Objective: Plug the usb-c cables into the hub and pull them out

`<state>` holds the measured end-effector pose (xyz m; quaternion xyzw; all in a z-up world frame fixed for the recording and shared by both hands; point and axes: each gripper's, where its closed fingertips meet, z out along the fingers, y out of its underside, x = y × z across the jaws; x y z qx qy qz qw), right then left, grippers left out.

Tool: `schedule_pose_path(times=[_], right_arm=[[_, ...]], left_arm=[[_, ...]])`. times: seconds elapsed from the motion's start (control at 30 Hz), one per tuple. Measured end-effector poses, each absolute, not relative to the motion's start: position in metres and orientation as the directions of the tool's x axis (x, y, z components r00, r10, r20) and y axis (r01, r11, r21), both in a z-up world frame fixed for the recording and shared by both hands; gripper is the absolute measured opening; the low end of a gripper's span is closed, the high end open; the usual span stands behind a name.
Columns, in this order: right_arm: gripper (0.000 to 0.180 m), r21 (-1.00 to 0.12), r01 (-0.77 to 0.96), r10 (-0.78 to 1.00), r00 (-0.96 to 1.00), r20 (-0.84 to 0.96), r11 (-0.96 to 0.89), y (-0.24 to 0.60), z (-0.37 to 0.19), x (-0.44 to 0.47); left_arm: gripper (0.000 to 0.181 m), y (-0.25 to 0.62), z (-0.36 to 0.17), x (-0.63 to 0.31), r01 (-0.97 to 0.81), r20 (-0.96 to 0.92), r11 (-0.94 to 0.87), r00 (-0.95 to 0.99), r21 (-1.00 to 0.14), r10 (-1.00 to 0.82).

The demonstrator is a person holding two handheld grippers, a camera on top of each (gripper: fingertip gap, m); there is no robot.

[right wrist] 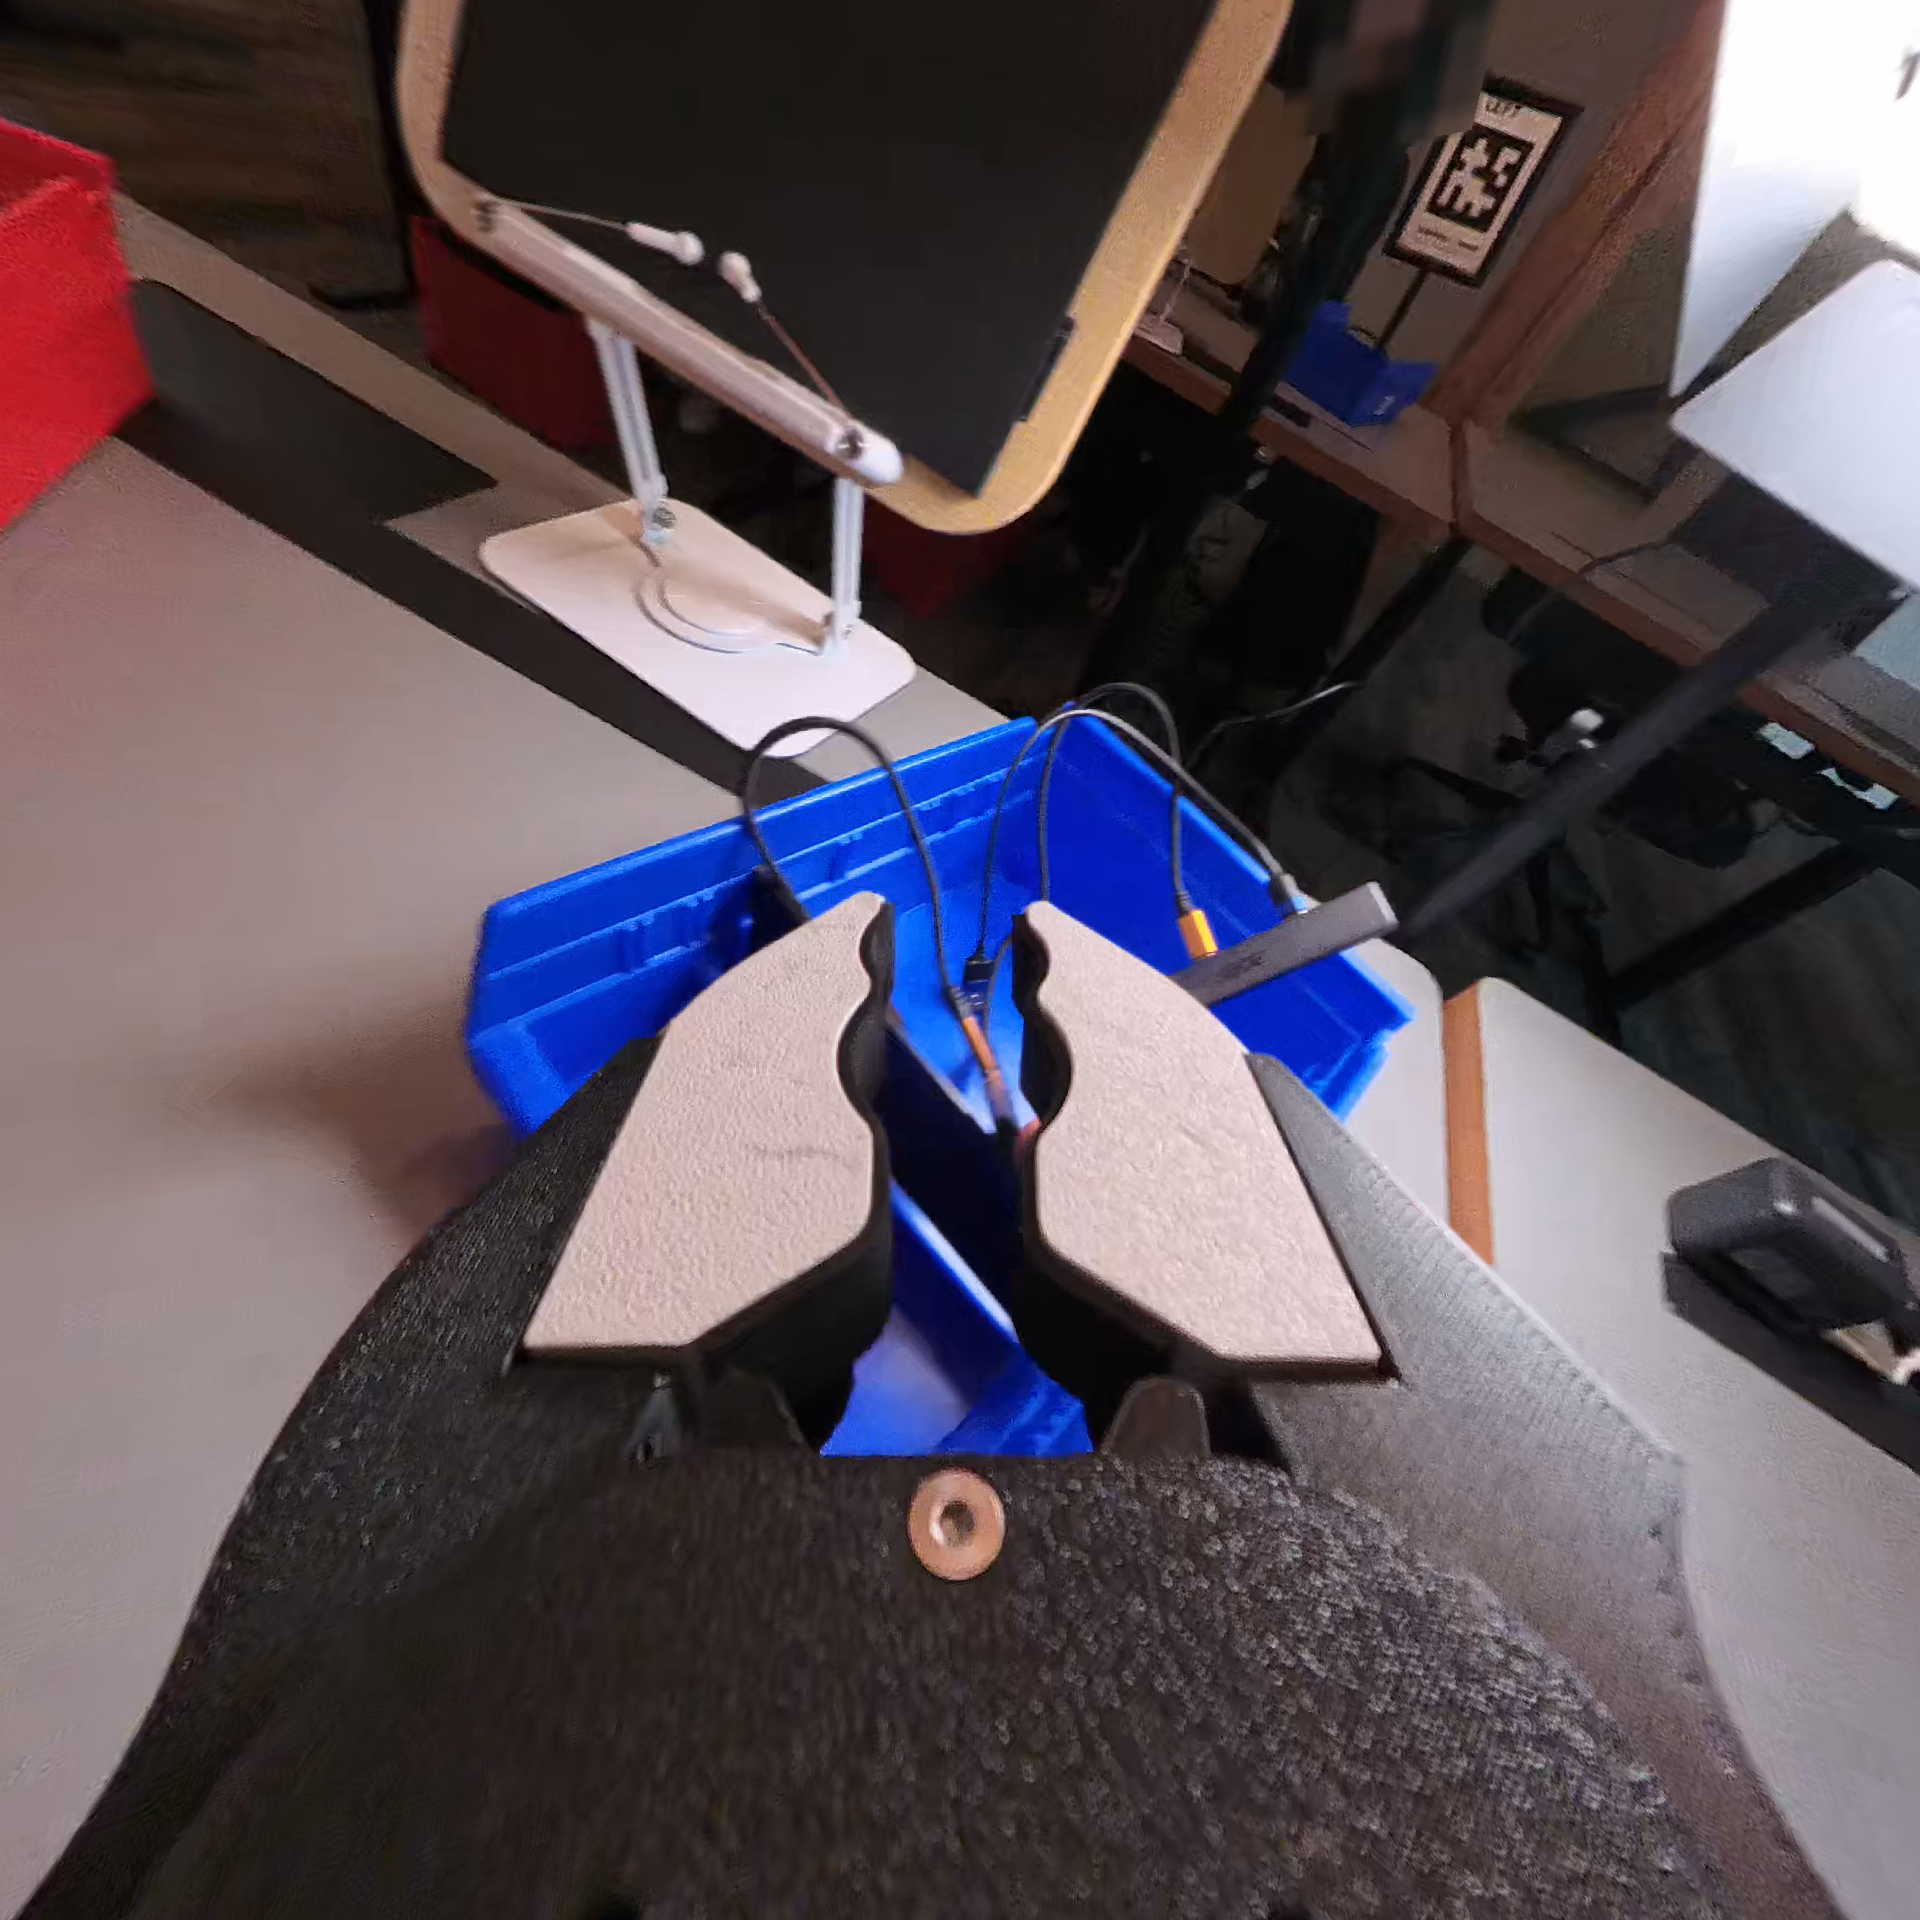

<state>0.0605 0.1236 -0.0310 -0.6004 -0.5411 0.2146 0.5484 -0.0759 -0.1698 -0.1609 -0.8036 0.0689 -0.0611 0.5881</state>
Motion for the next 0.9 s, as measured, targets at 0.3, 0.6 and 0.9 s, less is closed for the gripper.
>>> schedule_pose_path(times=[0.3, 0.6, 0.9], right_arm=[[0.039, -0.714, 0.636, 0.902, 0.063, 0.427, 0.293, 0.069, -0.146, 0.066], [0.052, -0.383, 0.8, 0.856, -0.288, 0.43, 0.462, 0.064, -0.204, 0.052], [0.03, -0.291, 0.763, 0.761, -0.374, 0.529, 0.578, 0.053, -0.211, 0.033]], left_arm=[[0.037, -0.189, -0.138, -0.135, -0.098, -0.113, -0.382, 0.993, -0.919, 0.017], [0.058, -0.222, -0.197, -0.226, -0.101, -0.251, -0.815, 0.966, -0.571, 0.056], [0.033, -0.21, -0.222, -0.221, -0.219, -0.352, -0.863, 0.934, -0.455, -0.051]])
